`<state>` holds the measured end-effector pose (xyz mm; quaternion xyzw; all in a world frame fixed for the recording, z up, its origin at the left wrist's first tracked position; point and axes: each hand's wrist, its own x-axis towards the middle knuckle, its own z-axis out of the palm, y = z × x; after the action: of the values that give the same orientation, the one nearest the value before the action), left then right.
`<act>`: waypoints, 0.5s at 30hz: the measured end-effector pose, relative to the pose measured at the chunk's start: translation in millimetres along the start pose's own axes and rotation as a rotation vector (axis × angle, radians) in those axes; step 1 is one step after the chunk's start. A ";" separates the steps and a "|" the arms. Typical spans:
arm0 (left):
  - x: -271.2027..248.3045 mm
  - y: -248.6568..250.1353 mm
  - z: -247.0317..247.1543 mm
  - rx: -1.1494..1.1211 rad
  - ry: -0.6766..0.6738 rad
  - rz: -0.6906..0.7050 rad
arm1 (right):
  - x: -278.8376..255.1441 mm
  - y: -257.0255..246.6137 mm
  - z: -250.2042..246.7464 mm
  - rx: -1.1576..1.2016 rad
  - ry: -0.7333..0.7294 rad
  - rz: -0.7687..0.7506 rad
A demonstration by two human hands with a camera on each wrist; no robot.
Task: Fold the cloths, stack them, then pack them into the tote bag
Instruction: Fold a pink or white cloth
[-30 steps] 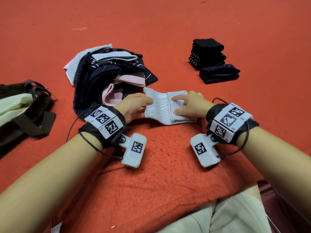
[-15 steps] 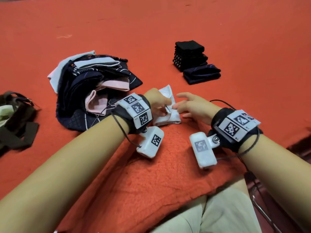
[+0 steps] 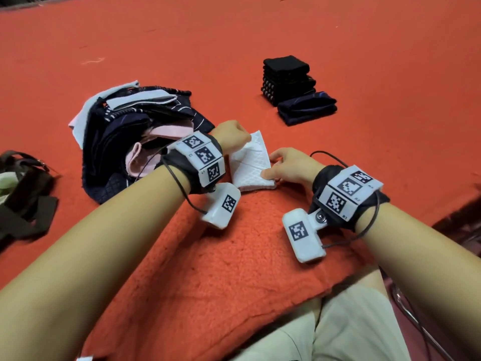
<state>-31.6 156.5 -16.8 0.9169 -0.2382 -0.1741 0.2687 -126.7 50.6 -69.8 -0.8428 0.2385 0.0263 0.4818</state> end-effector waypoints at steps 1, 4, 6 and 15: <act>2.5 0.6 -1.5 0.098 0.033 0.019 | -0.6 0.5 -0.1 -0.002 0.001 -0.008; 10.7 4.7 0.7 0.202 -0.076 0.008 | -3.0 0.8 -0.5 -0.049 -0.002 -0.025; 13.0 7.4 4.8 0.233 -0.144 -0.029 | -3.3 0.8 -0.5 -0.078 -0.004 -0.031; 25.8 8.7 -17.6 0.280 -0.155 -0.055 | -8.8 1.8 2.3 -0.046 -0.052 -0.058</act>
<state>-5.4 143.6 -2.7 0.9353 -0.2551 -0.2168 0.1142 -134.8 55.1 -70.0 -0.8592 0.2009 0.0398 0.4688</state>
